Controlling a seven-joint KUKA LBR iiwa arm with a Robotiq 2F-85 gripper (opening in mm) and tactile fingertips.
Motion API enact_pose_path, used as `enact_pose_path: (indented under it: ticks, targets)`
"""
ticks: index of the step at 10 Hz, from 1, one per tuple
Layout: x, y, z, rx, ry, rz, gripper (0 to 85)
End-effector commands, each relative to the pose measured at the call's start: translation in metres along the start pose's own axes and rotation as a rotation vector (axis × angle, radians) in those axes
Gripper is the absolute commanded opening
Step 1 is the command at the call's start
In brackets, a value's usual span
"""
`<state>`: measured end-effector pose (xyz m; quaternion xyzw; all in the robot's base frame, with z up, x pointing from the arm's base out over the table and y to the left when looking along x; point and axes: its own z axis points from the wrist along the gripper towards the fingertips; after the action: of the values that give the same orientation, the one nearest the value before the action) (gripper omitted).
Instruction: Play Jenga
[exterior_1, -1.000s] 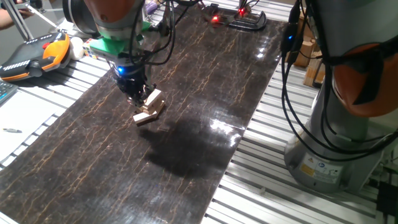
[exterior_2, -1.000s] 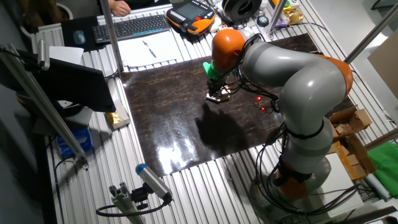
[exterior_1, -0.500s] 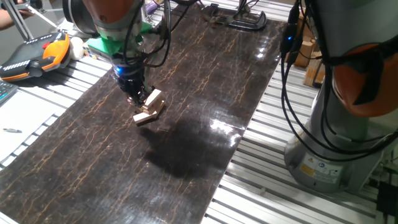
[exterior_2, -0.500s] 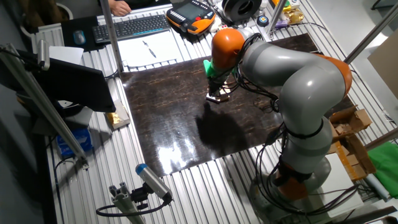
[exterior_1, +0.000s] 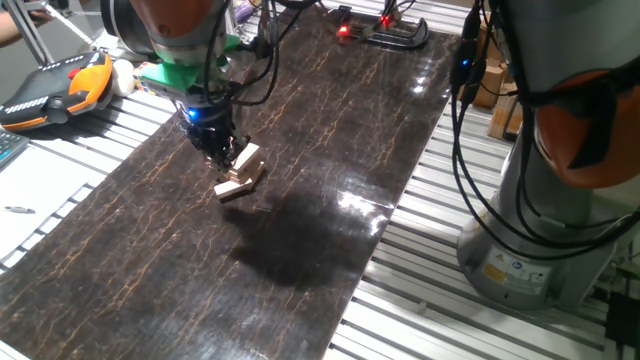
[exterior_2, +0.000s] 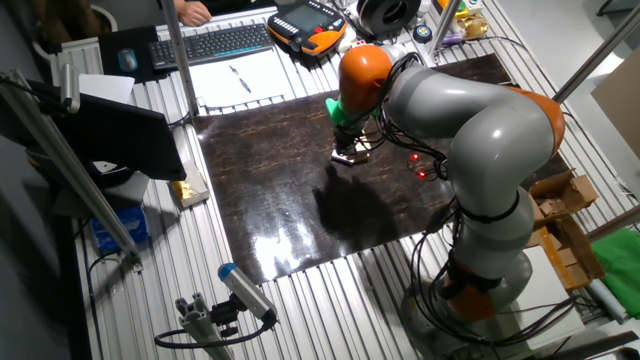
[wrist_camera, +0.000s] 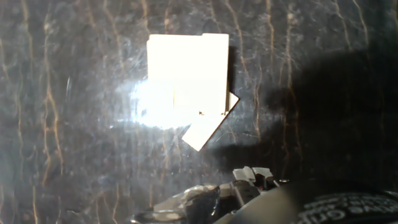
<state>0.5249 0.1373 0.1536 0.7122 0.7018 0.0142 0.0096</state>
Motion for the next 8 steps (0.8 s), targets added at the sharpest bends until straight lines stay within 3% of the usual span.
enact_pose_path:
  ticks: [1,2,3,5,6,7,8]
  targets:
    - [-0.0001,0.0,0.0,0.01,-0.008,0.001,0.7]
    - [-0.0001,0.0,0.0,0.016,-0.023,0.018,0.7]
    - [-0.0001,0.0,0.0,0.027,-0.018,0.038,0.7]
    - [-0.0001,0.0,0.0,0.032,0.037,0.065,2.3]
    - [-0.0001,0.0,0.0,0.032,0.049,0.084,9.0]
    - [-0.0001,0.0,0.0,0.028,0.05,0.115,21.3]
    - [0.0002,0.0009,0.0007,0.034,0.052,0.145,27.0]
